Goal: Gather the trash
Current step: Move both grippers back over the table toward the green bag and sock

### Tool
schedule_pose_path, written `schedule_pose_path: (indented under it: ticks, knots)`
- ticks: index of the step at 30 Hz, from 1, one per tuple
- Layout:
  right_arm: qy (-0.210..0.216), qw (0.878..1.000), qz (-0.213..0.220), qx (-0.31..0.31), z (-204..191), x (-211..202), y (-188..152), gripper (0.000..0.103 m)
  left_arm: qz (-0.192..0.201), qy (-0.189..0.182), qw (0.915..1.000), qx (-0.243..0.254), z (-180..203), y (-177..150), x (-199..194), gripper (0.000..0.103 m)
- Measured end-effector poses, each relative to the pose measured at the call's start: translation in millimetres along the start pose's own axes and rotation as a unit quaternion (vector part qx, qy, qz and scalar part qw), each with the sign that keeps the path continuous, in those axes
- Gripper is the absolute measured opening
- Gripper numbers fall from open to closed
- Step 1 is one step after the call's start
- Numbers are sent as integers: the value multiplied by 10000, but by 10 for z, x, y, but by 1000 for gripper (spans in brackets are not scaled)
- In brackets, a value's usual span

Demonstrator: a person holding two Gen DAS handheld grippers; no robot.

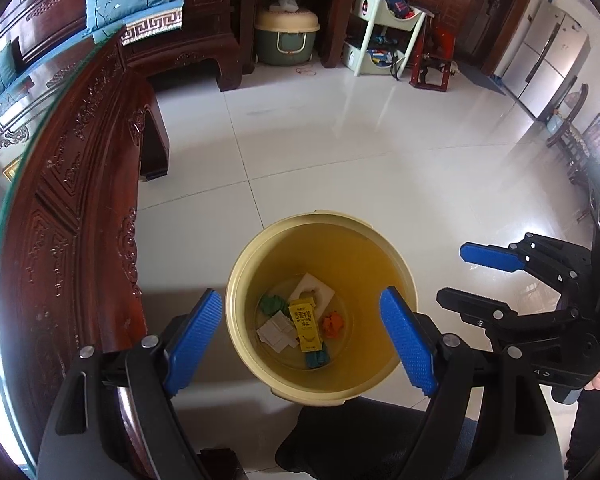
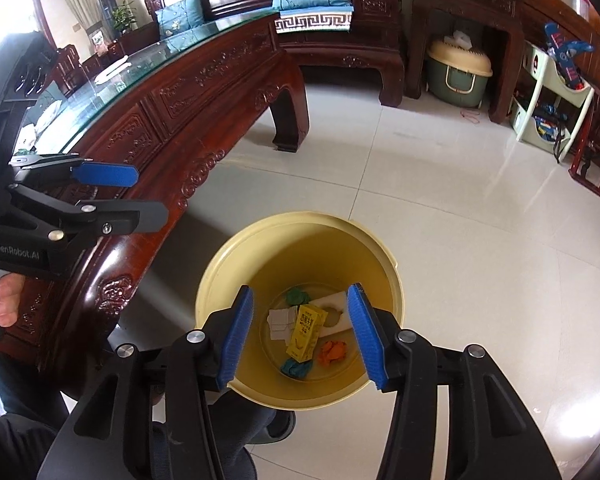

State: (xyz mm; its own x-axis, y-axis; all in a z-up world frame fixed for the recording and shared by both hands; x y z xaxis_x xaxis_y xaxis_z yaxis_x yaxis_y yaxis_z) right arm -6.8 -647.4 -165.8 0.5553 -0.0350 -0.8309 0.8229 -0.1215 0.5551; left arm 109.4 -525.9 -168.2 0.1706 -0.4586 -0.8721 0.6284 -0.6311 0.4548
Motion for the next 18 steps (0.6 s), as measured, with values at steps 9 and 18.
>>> schedule_pose_path:
  ticks: [9,18]
  knots:
    - [-240,9983,445,-298,-392,-424,319,69,704,57,9975,-37,-214,-75,-710,91]
    - [-506,9872,1239,-870,-1127,-898,725,95,1785,565,9817,-346,-850,-417,-1744,99]
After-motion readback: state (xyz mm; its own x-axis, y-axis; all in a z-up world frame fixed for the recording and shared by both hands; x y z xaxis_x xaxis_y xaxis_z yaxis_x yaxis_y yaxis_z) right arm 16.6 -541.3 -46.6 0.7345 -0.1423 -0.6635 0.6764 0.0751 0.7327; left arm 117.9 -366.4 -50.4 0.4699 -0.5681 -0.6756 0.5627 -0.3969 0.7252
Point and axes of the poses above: each gripper's, at about its wrist camera, not at the fingertips, and x roughly the way its jaws point, z to its right, y to its top, the point moved 7 cm from there along x, roughly the way its jaws point, and after that the axes turned 8 degrees about -x, right-handed, at the moved point
